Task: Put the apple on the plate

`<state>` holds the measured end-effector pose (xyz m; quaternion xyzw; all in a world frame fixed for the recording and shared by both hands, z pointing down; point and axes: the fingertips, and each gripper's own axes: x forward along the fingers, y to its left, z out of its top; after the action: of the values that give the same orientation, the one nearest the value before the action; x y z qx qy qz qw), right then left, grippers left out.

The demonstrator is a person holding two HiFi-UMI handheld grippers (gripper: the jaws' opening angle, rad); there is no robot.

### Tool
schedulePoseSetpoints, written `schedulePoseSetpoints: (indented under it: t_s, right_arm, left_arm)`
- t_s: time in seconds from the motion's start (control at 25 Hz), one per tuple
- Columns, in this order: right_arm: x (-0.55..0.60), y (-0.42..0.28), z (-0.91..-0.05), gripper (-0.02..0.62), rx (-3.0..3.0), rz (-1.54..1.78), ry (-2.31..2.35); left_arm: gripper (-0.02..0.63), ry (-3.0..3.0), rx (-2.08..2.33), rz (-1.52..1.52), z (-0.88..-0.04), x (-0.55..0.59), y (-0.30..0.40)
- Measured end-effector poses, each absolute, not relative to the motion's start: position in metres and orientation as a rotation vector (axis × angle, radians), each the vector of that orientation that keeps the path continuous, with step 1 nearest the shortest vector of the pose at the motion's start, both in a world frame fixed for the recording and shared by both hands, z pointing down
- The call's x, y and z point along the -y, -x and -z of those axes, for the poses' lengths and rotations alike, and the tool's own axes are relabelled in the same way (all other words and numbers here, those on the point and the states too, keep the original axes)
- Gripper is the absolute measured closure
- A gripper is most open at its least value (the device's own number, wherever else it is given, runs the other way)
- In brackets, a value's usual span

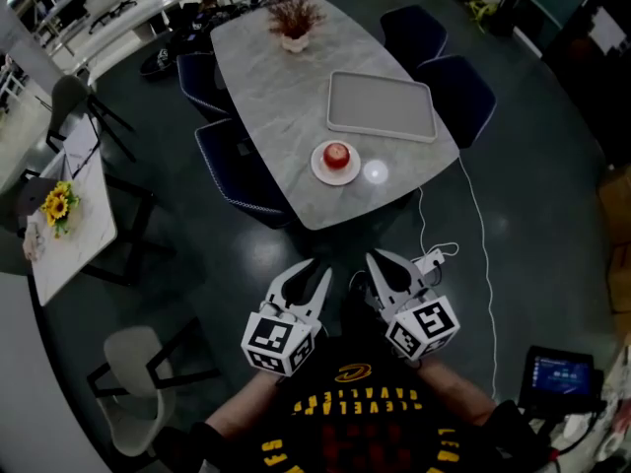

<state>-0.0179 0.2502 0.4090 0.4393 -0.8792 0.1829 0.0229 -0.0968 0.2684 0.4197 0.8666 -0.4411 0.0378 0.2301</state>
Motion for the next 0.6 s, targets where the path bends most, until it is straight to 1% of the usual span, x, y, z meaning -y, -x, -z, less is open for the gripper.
schedulePoseSetpoints:
  t_s: [0.24, 0.44, 0.6]
  right_arm:
    - [-0.224, 0.015, -0.407, 0.589, 2.761, -0.601, -1.327]
    - [-0.160, -0.022, -0.409, 0.589, 2.779, -0.673, -1.262]
    - [-0.144, -0.032, -0.414, 0.589, 2.789, -0.706, -1.222]
  left_arm:
    - [0.517, -2.379, 1.249, -0.116, -0.415, -0.246, 0.093]
    - [0.517, -2.353, 1.294, -0.148, -0.410, -0.187, 0.055]
    - [0.517, -2.331, 1.333, -0.144, -0.410, -0.172, 0.047]
